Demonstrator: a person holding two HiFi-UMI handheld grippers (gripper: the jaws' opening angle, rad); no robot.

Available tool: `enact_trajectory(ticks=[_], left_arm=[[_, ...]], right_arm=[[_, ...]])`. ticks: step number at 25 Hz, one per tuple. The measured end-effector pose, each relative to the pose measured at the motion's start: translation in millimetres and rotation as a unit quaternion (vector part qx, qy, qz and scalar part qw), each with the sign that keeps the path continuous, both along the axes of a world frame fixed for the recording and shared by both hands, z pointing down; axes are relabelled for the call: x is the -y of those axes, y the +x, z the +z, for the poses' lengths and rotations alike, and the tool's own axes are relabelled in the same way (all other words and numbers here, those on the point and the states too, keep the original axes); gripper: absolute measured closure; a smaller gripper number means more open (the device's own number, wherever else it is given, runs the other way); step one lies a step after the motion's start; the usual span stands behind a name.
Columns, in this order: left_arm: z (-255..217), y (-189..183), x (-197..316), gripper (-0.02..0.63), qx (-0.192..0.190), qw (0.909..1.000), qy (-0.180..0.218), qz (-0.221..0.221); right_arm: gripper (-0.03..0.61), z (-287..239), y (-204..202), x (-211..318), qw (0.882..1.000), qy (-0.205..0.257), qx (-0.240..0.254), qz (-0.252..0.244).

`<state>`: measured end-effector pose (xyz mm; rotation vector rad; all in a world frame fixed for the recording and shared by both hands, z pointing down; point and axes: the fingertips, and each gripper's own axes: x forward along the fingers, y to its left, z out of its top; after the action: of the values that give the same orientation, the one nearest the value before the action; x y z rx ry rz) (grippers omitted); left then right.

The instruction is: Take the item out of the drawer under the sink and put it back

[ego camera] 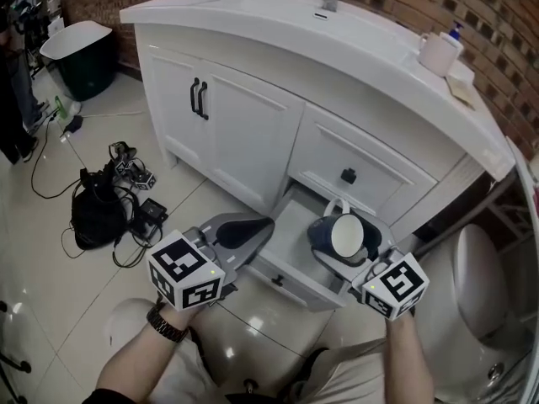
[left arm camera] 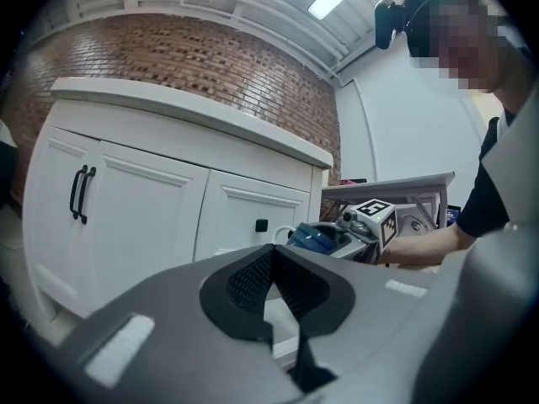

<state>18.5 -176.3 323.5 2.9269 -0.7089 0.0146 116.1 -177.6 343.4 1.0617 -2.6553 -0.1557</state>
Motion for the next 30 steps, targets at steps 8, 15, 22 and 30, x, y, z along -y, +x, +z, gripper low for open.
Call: enact_trajectory(ticks=[8,15,22,30], left_arm=[[4.6,17.6,-4.6,0.594,0.032,0.999,0.028,0.009],[9.1,16.0,-3.0,0.594,0.042,0.9989,0.021,0.005],[6.2,13.1,-3.6,0.594,0.039,0.999,0.021,0.003],[2.3,5.2,-0.5,0.594,0.03,0.9993,0.019,-0.009]], right_arm=[[0.172,-1.0,21.6,-14.2,1.0,-0.004,-0.003,0.004],[0.172,17.7,27.5,-3.8,0.999,-0.033,-0.012,0.004],[0.172,84.5,23.9,32.4,0.99,-0.127,-0.065,0.023],[0.172,174.2,1.7,61.5,0.961,-0.225,-0.154,0.034]])
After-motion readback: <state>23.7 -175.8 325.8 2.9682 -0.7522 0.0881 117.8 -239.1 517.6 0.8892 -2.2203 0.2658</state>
